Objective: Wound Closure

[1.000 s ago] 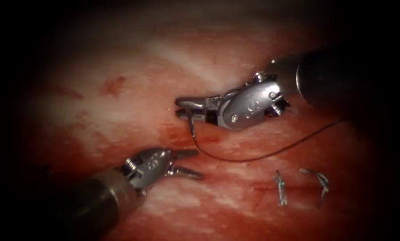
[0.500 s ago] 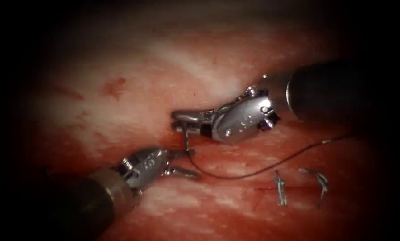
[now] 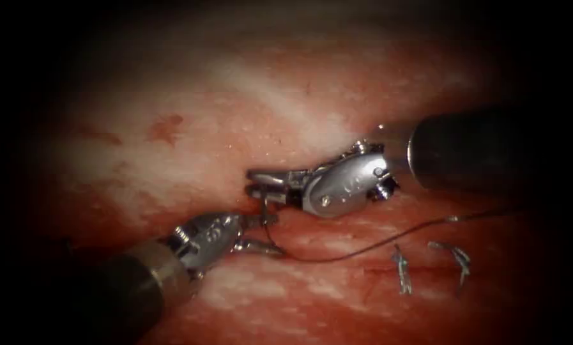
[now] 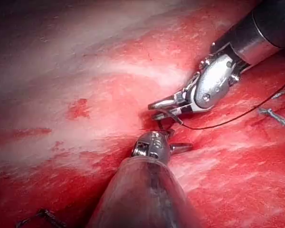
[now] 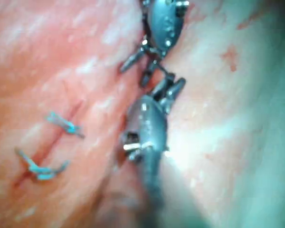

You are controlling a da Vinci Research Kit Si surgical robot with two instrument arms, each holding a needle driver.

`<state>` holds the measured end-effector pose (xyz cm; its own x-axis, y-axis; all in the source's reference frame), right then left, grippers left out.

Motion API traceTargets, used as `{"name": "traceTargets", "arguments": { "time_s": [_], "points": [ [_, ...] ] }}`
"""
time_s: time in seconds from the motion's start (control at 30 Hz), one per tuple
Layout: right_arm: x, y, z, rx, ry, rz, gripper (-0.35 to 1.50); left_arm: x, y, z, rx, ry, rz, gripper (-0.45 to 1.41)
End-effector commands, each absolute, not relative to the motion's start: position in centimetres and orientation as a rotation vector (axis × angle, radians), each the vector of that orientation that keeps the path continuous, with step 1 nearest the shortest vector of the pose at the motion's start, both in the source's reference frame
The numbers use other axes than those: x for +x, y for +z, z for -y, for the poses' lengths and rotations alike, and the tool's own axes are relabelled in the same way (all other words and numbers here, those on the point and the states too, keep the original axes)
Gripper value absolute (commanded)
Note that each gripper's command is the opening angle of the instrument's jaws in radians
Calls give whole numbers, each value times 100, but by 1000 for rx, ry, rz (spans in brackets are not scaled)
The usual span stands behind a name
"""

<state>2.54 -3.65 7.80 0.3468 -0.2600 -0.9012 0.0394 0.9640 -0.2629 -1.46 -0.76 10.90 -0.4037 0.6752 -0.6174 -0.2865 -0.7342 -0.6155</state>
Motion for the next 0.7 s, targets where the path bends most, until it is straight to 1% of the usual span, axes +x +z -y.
{"name": "traceTargets", "arguments": {
  "time_s": [0.03, 0.57, 0.7],
  "points": [
    [260, 788, 375, -192, -195, -1200, -35, -152, 1097, 79, -1221, 2154, 567, 19],
    [253, 810, 395, -129, -223, -1159, -35, -151, 1097, 79, -1216, 2159, 572, 19],
    [244, 816, 408, -110, -232, -1143, -35, -149, 1096, 79, -1214, 2161, 576, 19]
  ]
}}
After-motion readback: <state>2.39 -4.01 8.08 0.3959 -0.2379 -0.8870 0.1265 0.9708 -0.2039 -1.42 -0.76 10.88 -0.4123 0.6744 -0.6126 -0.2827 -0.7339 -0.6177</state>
